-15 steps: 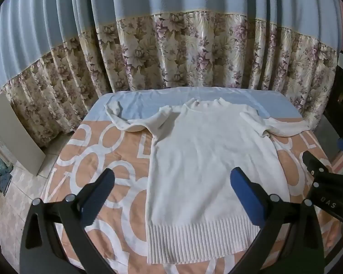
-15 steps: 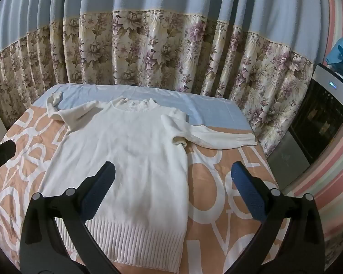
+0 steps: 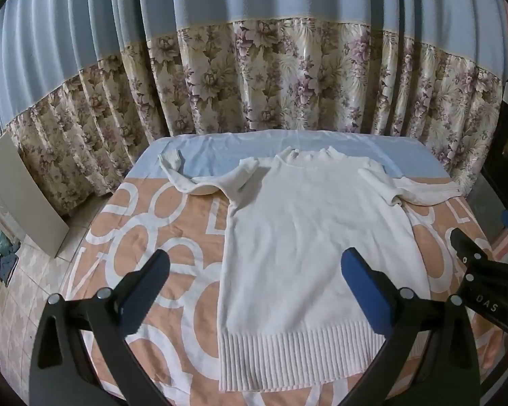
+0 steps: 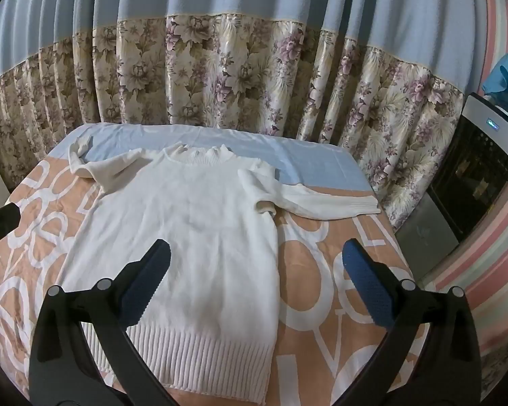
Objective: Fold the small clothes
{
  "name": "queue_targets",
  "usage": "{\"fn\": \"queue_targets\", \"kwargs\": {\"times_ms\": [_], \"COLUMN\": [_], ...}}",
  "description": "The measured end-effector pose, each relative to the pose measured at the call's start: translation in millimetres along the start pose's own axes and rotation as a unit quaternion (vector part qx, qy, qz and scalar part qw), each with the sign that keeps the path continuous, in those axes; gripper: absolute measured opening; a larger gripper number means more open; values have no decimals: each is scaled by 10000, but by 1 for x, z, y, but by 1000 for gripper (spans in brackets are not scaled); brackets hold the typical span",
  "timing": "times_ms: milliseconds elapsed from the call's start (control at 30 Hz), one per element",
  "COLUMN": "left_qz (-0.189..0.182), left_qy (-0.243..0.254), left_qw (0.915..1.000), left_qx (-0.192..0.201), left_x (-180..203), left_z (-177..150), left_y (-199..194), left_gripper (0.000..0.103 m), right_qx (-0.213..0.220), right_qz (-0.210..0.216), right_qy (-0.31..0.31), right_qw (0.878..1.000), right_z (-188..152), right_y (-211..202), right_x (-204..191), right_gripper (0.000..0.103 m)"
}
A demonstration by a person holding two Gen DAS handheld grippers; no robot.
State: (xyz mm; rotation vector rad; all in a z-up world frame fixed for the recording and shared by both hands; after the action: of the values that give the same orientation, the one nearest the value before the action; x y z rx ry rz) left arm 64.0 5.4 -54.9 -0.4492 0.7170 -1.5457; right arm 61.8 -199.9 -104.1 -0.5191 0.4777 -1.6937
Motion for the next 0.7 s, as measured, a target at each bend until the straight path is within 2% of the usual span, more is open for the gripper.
{"fn": "queue_targets", "kwargs": {"times_ms": [700], "left_qz": [23], "left_qy": [-18], "left_qw": [10000], "left_qx": [6], "left_x": [-1], "left_z": [0], "left_y": [-1], "left_gripper": [101], "right_qx": [-13], "right_qz": [4], "right_qy": [2], "right_qw": [10000], "right_z": [-2], "right_y": [0], "right_x": [1], "right_gripper": [100]}}
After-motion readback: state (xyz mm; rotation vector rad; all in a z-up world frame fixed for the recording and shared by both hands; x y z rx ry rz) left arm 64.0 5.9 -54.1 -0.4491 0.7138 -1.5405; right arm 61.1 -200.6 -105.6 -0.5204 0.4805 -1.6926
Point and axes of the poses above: each gripper's, at about its wrist camera, not at the fingertips, and y roughly the way its jaws point, x to its right, z to its top, the point moved 9 cm from there along y, roughly the way its jaws point, and after that the axes turned 4 degrees about y, right-handed, at the moved point
